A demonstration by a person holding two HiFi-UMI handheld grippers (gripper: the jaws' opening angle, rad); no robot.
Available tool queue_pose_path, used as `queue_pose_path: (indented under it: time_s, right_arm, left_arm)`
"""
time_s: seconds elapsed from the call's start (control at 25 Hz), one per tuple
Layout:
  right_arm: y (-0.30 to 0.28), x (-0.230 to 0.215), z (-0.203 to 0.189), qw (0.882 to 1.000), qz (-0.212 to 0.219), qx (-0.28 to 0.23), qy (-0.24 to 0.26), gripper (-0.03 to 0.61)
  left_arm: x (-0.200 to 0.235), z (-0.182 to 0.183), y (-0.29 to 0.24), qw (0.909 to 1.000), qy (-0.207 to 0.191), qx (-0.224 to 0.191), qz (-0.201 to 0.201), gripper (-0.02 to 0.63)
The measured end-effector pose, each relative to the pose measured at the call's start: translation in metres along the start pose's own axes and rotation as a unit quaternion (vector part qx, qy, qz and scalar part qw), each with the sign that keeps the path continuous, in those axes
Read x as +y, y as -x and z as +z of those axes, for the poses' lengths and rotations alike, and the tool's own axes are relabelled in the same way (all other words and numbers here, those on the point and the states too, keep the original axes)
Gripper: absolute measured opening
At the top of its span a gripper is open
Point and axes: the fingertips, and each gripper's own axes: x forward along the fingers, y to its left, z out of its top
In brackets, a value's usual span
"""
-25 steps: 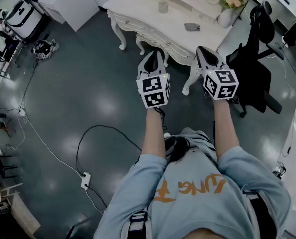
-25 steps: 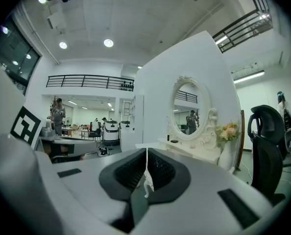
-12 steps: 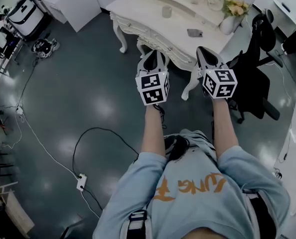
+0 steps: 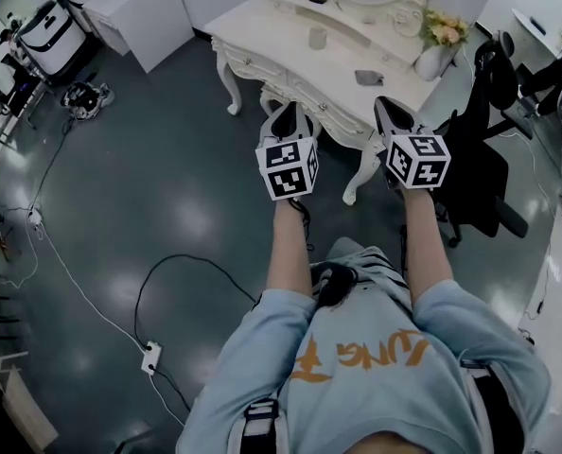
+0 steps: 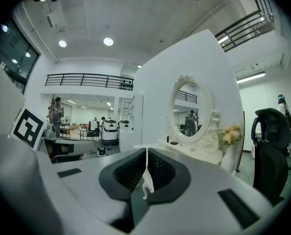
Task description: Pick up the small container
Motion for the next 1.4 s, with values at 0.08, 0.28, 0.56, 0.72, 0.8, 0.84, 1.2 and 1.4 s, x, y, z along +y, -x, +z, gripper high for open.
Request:
queue_pose_path:
  time_s: [0.08,0.28,0.56,0.72,0.8,0.84,1.2,1.4]
  right_arm:
    - [-0.002,0.000,0.003,1.000,0.000,-0.002,0.000,0.029]
    - [-0.005,0.003,0.010,1.000,0.006,-0.008,0.009,0.029]
    - [-0.033,-0.015,0.013,0.999,0.014,-0.019,-0.033,0.029]
    - [-0.066,-0.010,0.013,0.998,0.030,-0.019,-0.046,0.029]
    - [-0.084,-0.007,0.010,0.998,0.040,-0.015,-0.050,0.029]
    - [-0.093,-0.008,0.007,0.998,0.043,-0.011,-0.051,0.029]
    - [-0.192,-0.054,-0.042,0.995,0.037,0.048,-0.080,0.029]
    - [-0.251,-0.082,-0.068,0.992,0.044,0.079,-0.088,0.029]
  left_arm:
    - [0.005,0.001,0.000,1.0000,0.008,-0.004,0.000,0.021]
    - [0.033,-0.006,0.000,0.9991,0.037,-0.002,0.019,0.021]
    - [0.028,0.005,-0.022,0.9997,0.014,-0.020,-0.007,0.021]
    - [0.049,0.011,-0.035,0.9998,0.001,-0.018,0.005,0.021]
    - [0.059,0.009,-0.044,0.9999,0.001,-0.012,0.012,0.021]
    - [0.062,0.006,-0.051,0.9999,0.002,-0.008,0.014,0.021]
    - [0.085,-0.043,-0.142,0.9984,0.037,0.041,0.013,0.021]
    - [0.093,-0.085,-0.206,0.9939,0.060,0.091,0.016,0.021]
